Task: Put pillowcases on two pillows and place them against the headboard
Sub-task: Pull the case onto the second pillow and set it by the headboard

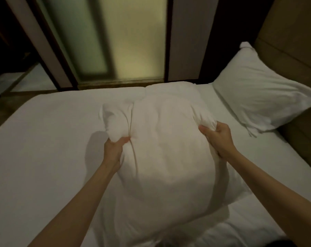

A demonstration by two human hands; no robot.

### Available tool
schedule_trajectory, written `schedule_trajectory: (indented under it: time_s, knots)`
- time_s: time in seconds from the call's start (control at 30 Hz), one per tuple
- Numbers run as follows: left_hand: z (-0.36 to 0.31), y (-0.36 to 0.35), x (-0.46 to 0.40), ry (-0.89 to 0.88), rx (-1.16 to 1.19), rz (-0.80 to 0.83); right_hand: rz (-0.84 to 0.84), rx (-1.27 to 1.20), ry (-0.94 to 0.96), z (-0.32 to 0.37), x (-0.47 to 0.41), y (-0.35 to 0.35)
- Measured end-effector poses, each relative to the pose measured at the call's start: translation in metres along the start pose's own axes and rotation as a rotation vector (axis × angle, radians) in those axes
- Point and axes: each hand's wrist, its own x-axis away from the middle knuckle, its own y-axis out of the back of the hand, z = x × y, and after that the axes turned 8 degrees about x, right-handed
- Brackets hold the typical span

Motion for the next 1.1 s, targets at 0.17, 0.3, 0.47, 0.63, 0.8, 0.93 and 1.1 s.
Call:
schedule_trajectory:
  time_s: [0.17, 0.3, 0.47, 0.63, 0.8, 0.93, 1.1]
  knots:
    - [0.017, -0.047, 0.017, 0.003, -0.021, 0.062, -0.086, 0.014, -0.01, -0.025, 0.012, 0.046]
    - [0.036, -0.071, 0.012, 0.032, -0.054, 0.125, -0.16, 0.076, -0.043, -0.049, 0.015, 0.062]
    - [0.068, -0.078, -0.015, 0.053, -0.146, 0.179, -0.15, 0.182, -0.116, -0.087, 0.004, 0.048]
    - [0.111, -0.071, -0.051, 0.182, -0.273, 0.181, -0.05, 0.254, -0.291, -0.133, -0.009, 0.014]
    - [0.145, -0.047, -0.071, 0.373, -0.374, 0.142, 0.105, 0.362, -0.395, -0.162, -0.007, -0.005]
    - [0.154, -0.038, -0.092, 0.491, -0.422, 0.174, 0.183, 0.417, -0.591, -0.173, -0.02, -0.02]
    - [0.146, -0.055, -0.125, 0.62, -0.224, 0.165, 0.258, 0.458, -0.802, -0.176, -0.061, -0.037]
